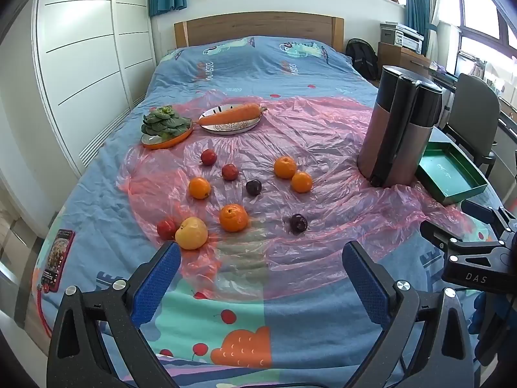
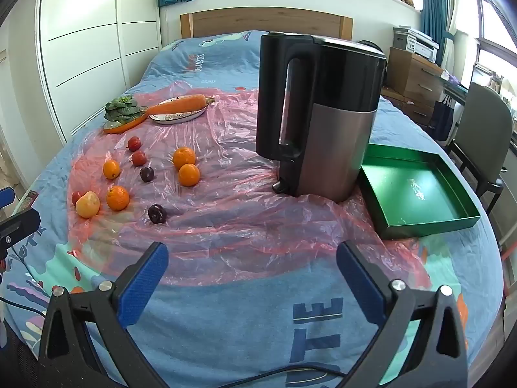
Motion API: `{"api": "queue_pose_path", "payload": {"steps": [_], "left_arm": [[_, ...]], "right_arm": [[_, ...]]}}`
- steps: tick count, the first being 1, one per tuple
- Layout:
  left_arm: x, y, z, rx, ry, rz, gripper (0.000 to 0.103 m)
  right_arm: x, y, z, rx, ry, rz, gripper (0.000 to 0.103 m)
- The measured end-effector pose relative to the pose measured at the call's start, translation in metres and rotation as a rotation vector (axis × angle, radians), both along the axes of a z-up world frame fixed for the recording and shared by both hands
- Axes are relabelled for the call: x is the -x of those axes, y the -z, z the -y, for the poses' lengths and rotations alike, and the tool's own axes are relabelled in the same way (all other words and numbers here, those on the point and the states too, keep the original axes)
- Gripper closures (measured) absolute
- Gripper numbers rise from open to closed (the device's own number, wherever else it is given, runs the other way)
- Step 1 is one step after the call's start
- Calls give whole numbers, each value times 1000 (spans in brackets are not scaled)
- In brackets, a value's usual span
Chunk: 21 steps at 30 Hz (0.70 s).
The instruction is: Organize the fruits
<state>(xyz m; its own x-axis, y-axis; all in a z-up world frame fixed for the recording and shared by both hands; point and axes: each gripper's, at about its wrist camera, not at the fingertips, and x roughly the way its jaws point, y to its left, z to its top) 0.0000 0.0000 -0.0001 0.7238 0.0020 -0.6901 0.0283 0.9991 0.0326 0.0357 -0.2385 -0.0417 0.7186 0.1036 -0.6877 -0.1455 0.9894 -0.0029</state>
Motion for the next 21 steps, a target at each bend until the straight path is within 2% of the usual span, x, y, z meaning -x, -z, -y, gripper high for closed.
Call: {"api": "queue_pose_path", "payload": {"steps": [21], "left_arm": [[0, 1, 0, 6, 0, -3, 5]], "right_arm": [[0, 0, -4, 8, 3, -2, 0]]}}
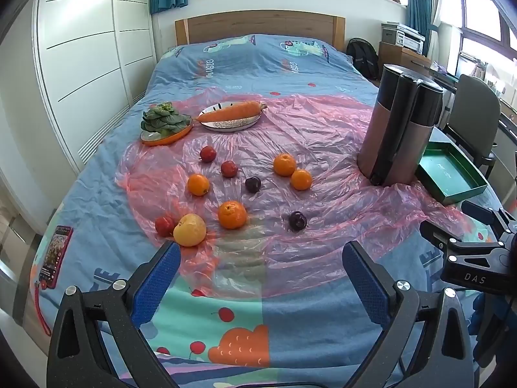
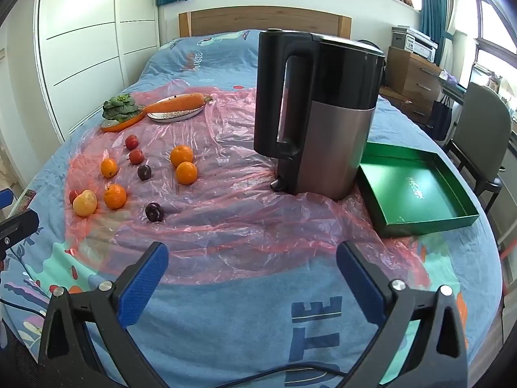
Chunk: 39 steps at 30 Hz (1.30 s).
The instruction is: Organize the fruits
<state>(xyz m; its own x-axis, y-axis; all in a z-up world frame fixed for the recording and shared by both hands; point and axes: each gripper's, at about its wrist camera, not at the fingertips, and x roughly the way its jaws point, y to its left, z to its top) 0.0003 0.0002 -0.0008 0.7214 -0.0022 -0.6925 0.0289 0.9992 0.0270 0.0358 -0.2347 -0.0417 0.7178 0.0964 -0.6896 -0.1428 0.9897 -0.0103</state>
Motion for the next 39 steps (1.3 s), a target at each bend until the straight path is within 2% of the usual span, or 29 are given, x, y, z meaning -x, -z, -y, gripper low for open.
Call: {"api": "queue_pose_path", "payload": {"steps": [39], "left_arm": [[2, 4, 0, 6, -14, 15, 5]], "right_arm": [[0, 3, 4, 6, 2, -2, 0]]}}
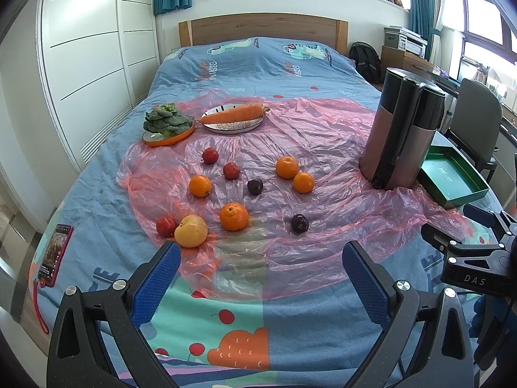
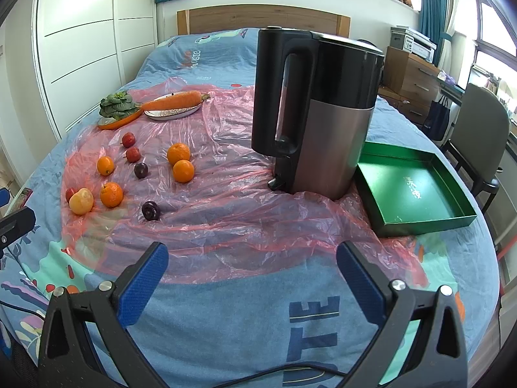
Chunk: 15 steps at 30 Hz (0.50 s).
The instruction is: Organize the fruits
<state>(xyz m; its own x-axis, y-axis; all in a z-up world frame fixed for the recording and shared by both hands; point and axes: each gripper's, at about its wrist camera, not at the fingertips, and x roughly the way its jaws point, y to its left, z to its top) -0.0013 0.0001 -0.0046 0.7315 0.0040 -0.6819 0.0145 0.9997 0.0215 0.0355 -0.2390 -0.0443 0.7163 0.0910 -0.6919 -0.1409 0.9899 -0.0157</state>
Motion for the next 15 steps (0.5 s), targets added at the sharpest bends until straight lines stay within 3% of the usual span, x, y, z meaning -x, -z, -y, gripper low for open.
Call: {"api": "queue_pose_path", "payload": {"steps": [15], "left_arm": [[-1, 1, -2, 0, 0, -1, 5]], "right_arm": [[-1, 1, 0, 5, 0, 0, 0]]}}
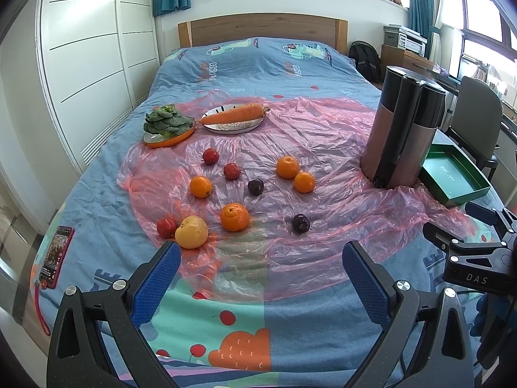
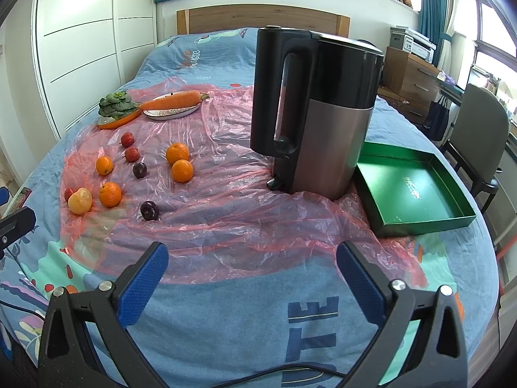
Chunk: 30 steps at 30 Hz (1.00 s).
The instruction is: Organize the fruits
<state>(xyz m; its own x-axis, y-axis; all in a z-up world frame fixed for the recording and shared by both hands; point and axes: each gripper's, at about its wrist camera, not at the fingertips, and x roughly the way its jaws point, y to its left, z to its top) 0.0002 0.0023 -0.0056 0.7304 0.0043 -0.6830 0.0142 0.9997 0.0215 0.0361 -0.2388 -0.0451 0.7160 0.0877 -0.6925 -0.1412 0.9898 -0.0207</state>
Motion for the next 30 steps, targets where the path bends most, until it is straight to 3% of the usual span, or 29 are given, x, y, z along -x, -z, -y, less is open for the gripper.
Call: {"api": "queue_pose_path", "payload": {"steps": [30], "left_arm": [[-3, 9, -3, 5, 5, -38, 5]], "right_arm": [[1, 1, -6, -16, -22, 11, 0]]}}
